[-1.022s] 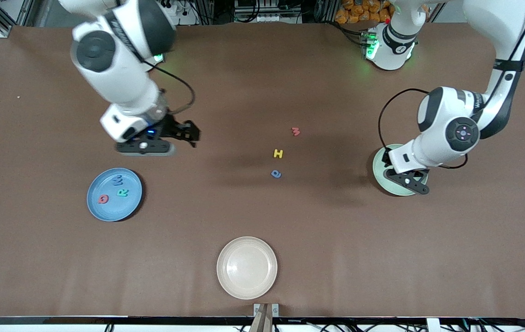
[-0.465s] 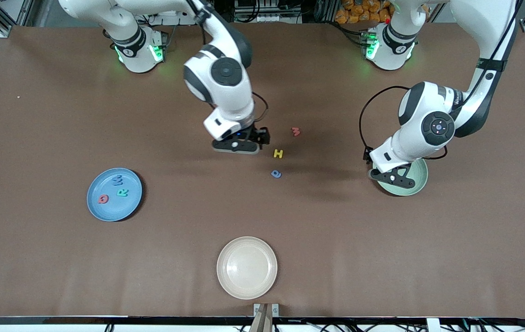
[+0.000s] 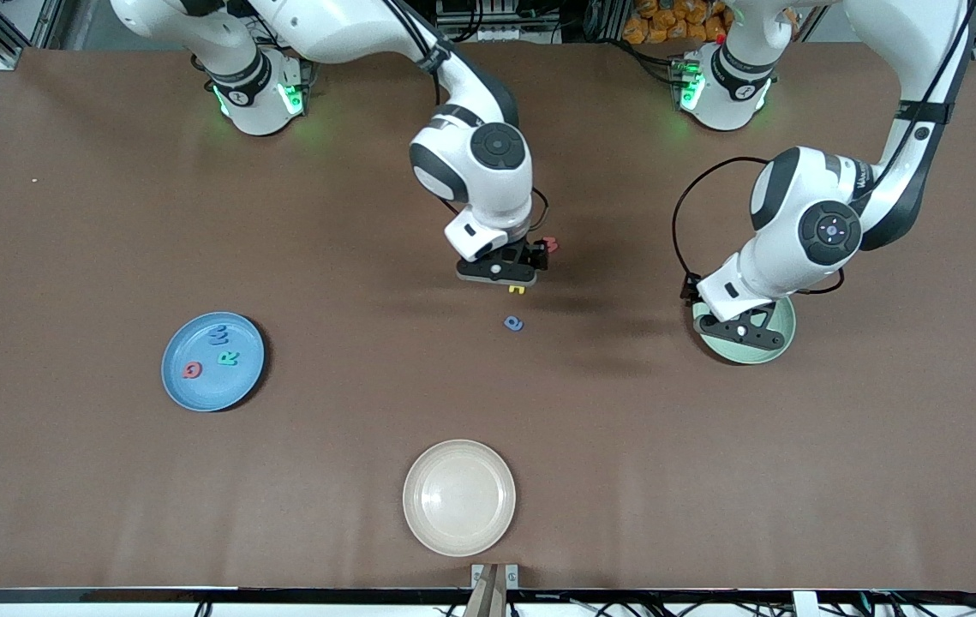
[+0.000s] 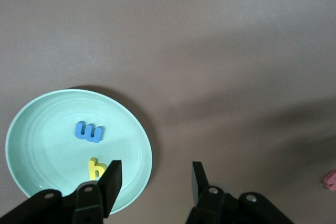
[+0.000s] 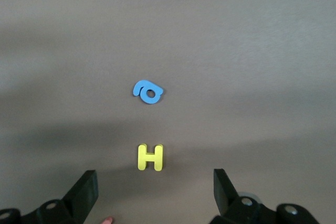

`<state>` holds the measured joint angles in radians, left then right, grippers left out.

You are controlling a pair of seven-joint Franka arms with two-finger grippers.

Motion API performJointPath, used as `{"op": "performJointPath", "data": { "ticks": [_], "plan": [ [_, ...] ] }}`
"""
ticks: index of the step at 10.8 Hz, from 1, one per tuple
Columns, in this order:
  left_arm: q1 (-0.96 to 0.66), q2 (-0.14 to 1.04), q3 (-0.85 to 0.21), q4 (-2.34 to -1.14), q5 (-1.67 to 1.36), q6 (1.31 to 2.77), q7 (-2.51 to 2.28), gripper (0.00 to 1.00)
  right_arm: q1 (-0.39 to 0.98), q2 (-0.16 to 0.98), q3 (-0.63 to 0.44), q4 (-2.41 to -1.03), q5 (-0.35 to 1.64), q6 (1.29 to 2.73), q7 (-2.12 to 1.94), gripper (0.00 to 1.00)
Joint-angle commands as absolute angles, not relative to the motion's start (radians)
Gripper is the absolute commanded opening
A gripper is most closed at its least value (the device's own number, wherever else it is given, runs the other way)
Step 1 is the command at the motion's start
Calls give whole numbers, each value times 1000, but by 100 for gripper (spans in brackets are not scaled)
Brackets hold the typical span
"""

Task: Sort uppercase to blue plate, lowercase to green plate
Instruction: 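Reach the right gripper down to the remaining blue a and yellow H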

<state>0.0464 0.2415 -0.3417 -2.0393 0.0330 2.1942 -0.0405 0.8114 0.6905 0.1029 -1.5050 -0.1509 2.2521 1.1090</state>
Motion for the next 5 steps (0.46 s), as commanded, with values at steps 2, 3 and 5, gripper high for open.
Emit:
{"op": "performJointPath", "data": {
  "ticks": [2,3,5],
  "plan": [
    [55,184,-339,-2056,23,2198,-37,100,834,796,95,-1440,-202,2337,1124,93],
    [72,175,-339,-2052,35,2198,-35,100,836,814,97,-1440,-221,2354,1103,93],
    [103,158,-339,-2054,38,2198,-47,100,836,830,98,-1443,-224,2355,1063,90]
  ]
}}
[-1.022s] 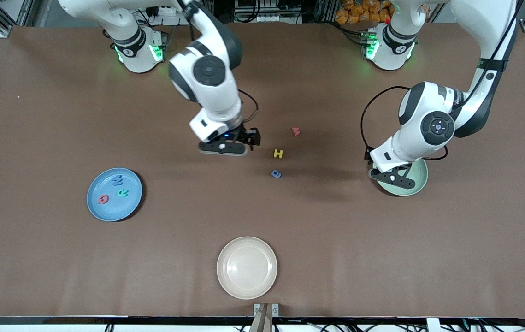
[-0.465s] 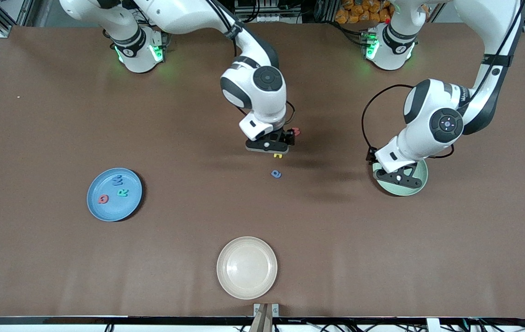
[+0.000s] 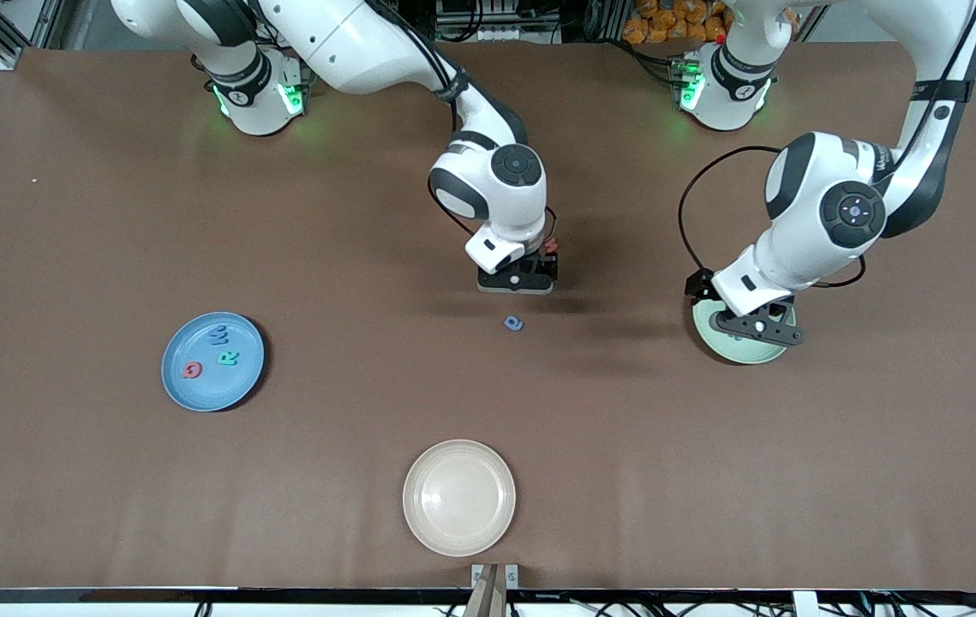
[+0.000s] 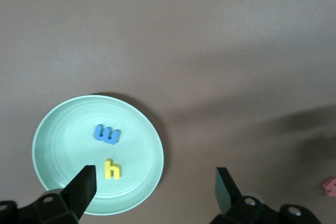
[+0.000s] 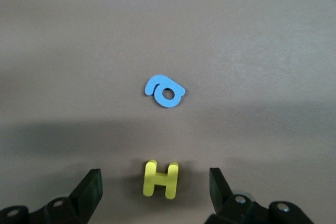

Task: Sort uppercase to blue plate, lowercase to green plate
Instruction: 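Reach the right gripper down to the remaining blue a and yellow H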

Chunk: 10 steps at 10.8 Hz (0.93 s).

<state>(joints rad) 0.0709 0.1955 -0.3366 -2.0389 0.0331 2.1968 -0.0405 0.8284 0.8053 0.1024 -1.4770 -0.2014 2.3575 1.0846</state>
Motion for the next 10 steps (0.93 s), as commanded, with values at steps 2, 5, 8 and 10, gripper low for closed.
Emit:
{"op": "performJointPath", "data": {
  "ticks": [2,5,8,10],
  "plan": [
    [107,150,-341,-2049,84,2198,-48,100,836,841,100,-1445,-222,2355,1048,84],
    [103,143,-350,-2054,389,2229,-49,100,822,861,110,-1443,-222,2355,1058,69],
    [107,141,-350,-2060,402,2237,-55,100,802,879,149,-1442,-221,2356,1089,67],
    [126,135,-348,-2059,319,2235,-95,100,799,879,150,-1442,-219,2355,1092,34]
  ]
}}
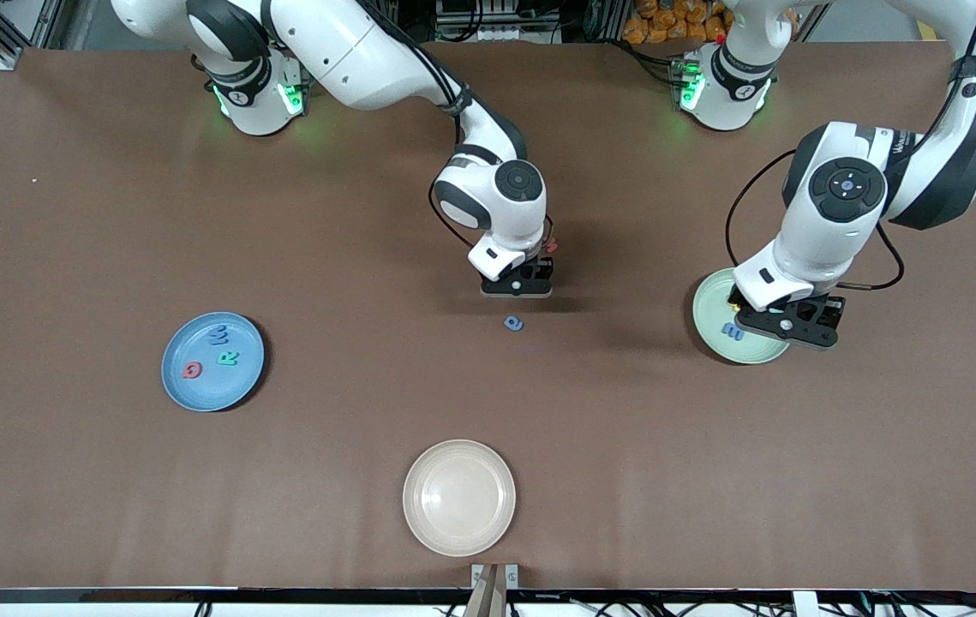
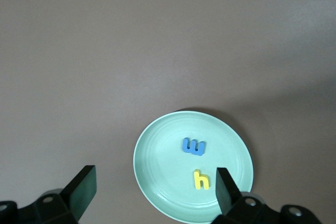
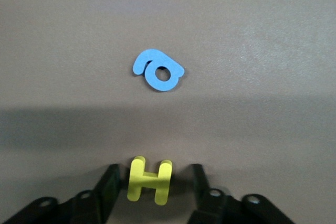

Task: Sort uppercase to blue plate, lowercase to green plate
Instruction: 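Reach the right gripper down to the remaining blue a and yellow H, then close the right gripper on the yellow H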

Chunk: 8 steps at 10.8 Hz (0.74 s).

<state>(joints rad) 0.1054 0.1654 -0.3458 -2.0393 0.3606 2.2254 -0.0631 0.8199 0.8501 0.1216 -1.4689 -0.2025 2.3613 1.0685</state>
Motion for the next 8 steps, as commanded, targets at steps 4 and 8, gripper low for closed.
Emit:
{"op": "performJointPath", "data": {
  "ticks": [4,8],
  "plan": [
    [161,124,-348,-2055,-7,2232,-248,100,686,829,226,-1451,-219,2333,1065,0],
    [141,121,-397,-2098,-153,2236,-406,100,482,579,262,-1515,-134,2042,868,0]
  ]
}}
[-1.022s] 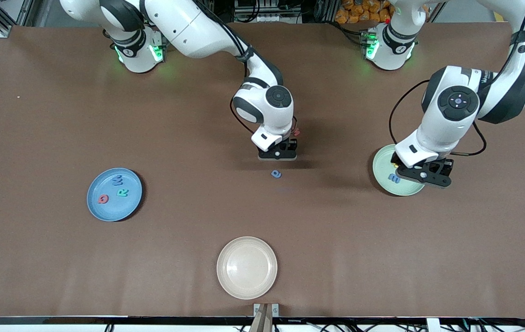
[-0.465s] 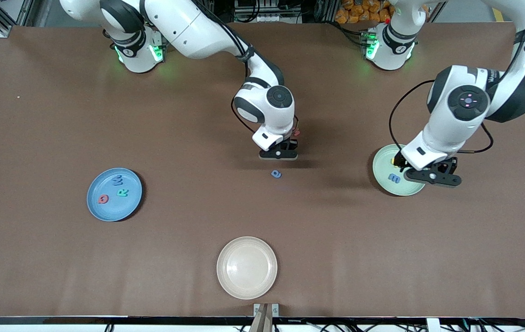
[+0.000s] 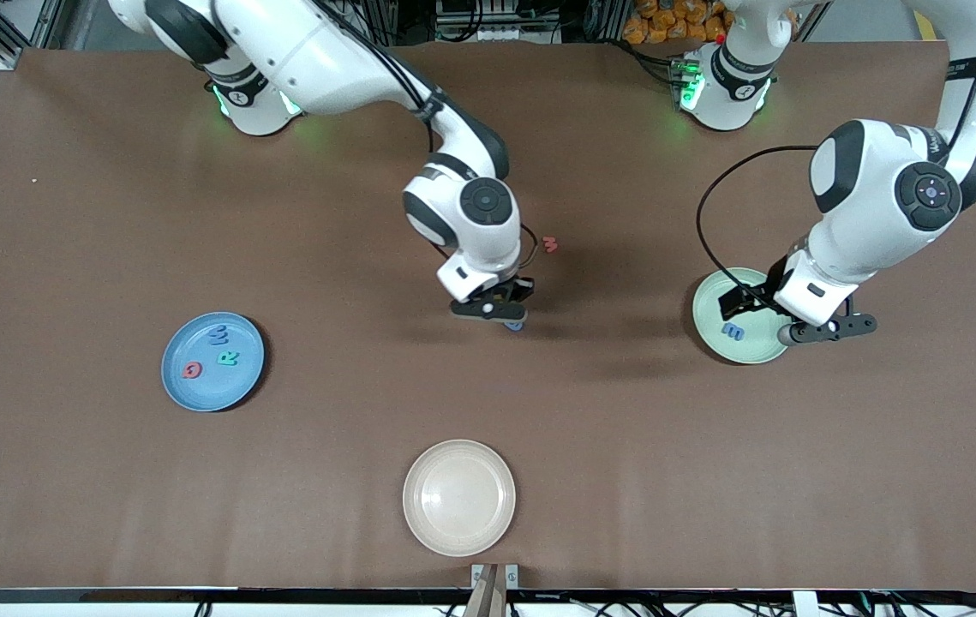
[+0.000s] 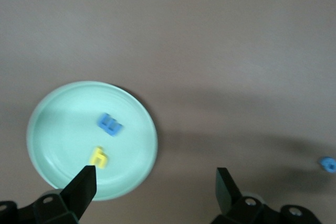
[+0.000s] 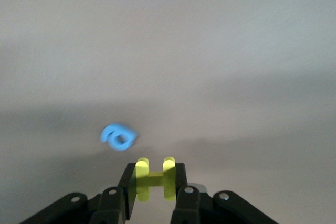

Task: Sort uppercase to blue plate, lowercase to green plate
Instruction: 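Close the right gripper on the yellow H, then carry the H to the blue plate while the left gripper reaches w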

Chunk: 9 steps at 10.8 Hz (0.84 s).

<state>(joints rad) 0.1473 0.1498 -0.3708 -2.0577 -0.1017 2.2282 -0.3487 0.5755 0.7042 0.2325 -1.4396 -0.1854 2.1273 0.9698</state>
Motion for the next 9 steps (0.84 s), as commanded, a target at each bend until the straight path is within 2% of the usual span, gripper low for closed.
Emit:
{"op": "performJointPath", "data": {
  "ticks": [1,3,5,7,9],
  "plan": [
    [140,121,-422,-2114,-173,2244,-440,100,415,515,262,-1563,-86,2017,754,0],
    [140,121,-494,-2190,-173,2337,-539,100,255,389,259,-1708,-54,2020,623,0],
    [137,114,-582,-2276,-173,2471,-660,100,146,356,224,-1793,-67,1996,464,0],
    [48,114,-598,-2283,-166,2484,-783,100,114,336,93,-1868,-57,2019,213,0],
    [-49,115,-597,-2287,-158,2485,-900,100,69,347,39,-1922,-58,2080,97,0]
  ]
}}
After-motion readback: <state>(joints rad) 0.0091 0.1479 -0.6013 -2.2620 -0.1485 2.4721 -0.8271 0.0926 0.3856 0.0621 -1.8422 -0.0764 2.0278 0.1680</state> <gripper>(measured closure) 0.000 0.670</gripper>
